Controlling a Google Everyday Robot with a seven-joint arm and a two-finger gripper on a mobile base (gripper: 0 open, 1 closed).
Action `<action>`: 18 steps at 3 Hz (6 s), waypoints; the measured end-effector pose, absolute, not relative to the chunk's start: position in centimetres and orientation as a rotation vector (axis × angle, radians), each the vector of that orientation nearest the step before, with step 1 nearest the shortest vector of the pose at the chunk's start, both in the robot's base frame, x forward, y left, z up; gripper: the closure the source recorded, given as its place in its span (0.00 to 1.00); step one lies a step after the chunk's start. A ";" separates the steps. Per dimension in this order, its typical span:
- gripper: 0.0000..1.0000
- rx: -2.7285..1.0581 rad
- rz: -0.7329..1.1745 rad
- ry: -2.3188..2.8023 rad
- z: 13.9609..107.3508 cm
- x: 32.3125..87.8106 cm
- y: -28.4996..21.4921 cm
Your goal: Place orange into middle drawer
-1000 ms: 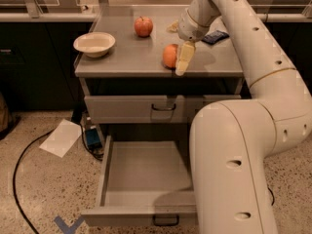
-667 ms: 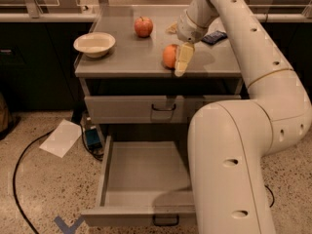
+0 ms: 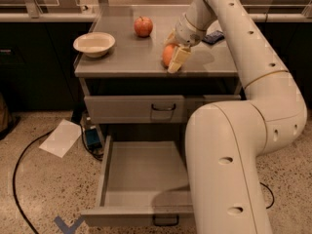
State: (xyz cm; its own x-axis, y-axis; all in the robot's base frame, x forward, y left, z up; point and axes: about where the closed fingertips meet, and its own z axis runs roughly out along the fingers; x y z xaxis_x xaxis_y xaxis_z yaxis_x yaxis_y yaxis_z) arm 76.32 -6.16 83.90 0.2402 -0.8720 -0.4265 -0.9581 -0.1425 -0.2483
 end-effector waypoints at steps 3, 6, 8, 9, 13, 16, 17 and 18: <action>1.00 -1.996 0.277 1.611 86.3 75.3 -6.1; 1.00 -1.809 0.309 1.577 90.0 66.8 -6.0; 1.00 -1.870 0.410 1.695 83.5 61.0 -5.5; 1.00 -1.869 0.408 1.693 83.6 61.0 -5.5; 1.00 -1.596 0.732 1.866 70.6 55.9 -5.3; 1.00 -1.533 0.773 1.948 63.8 53.7 -4.8; 1.00 -1.368 0.804 1.996 58.4 52.8 -4.7; 1.00 -1.255 0.792 2.078 52.6 52.6 -4.8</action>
Offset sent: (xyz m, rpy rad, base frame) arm 0.0000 0.0000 0.0000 0.0000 0.0000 0.0000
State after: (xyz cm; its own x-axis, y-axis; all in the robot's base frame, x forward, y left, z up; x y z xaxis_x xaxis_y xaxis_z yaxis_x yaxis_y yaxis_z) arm 52.58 -4.84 52.57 -0.3895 -0.5608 -0.7306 -0.9047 0.3815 0.1896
